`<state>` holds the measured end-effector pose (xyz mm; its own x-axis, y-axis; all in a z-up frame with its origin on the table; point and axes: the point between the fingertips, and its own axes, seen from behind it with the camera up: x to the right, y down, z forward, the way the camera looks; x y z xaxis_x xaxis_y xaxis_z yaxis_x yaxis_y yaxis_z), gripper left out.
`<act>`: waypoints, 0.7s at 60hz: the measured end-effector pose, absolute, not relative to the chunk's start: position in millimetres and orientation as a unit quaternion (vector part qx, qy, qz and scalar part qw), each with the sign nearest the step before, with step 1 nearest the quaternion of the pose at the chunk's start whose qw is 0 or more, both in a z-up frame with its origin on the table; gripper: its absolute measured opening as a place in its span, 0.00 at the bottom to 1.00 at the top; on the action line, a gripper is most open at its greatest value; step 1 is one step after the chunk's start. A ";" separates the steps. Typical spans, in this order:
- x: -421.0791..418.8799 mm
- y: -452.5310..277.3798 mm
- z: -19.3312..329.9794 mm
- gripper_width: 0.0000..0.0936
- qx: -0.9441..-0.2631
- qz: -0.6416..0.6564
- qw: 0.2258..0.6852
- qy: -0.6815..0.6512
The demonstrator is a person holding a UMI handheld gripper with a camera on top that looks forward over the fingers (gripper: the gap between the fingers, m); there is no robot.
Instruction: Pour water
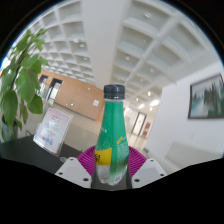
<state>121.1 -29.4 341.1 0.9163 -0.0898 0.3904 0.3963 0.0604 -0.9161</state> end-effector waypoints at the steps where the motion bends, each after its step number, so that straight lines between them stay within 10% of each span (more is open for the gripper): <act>1: 121.4 -26.4 331.1 0.43 -0.675 -0.151 0.715 -0.104; 24: 154.0 -0.1 94.3 0.43 -0.803 -0.031 0.595 -0.007; 42: 151.0 -1.3 72.2 0.56 -0.796 -0.017 0.605 -0.006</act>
